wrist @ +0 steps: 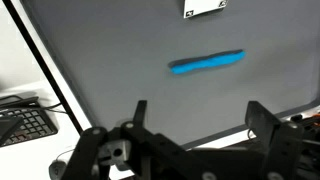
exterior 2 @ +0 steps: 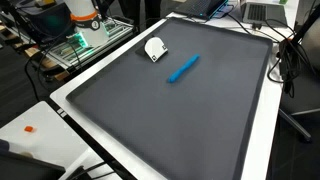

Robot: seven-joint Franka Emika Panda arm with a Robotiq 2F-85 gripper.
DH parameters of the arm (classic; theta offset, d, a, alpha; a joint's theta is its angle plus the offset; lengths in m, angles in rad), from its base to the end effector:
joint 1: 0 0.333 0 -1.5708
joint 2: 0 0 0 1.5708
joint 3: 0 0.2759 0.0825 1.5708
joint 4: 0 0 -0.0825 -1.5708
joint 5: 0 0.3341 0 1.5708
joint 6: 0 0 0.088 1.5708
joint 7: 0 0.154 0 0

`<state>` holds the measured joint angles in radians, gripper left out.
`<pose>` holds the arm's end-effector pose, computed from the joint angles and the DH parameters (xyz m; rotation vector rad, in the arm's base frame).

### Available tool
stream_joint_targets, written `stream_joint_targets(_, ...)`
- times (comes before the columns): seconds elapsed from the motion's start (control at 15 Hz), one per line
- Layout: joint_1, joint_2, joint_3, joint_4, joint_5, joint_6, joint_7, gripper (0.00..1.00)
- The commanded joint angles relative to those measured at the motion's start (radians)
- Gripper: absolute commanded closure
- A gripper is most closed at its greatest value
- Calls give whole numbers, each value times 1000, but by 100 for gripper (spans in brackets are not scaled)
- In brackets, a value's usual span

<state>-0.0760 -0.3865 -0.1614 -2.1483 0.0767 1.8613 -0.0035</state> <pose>0.4091 -0.0941 0.4914 -2.9915 0.3661 -0.1649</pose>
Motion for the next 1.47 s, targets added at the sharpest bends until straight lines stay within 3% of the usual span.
stream_joint_targets(0.0,-14,2,11,3,5,-3,-5,0)
stream_joint_targets(0.33,-14,2,11,3,5,-3,-5,0)
stream_joint_targets(0.53,-5,-36,46,-92,23,7,56,0)
stream_joint_targets(1.0,-9,-99,138,-312,150,41,360,0)
stream_joint_targets(1.4,-4,-100,201,-457,312,180,598,0)
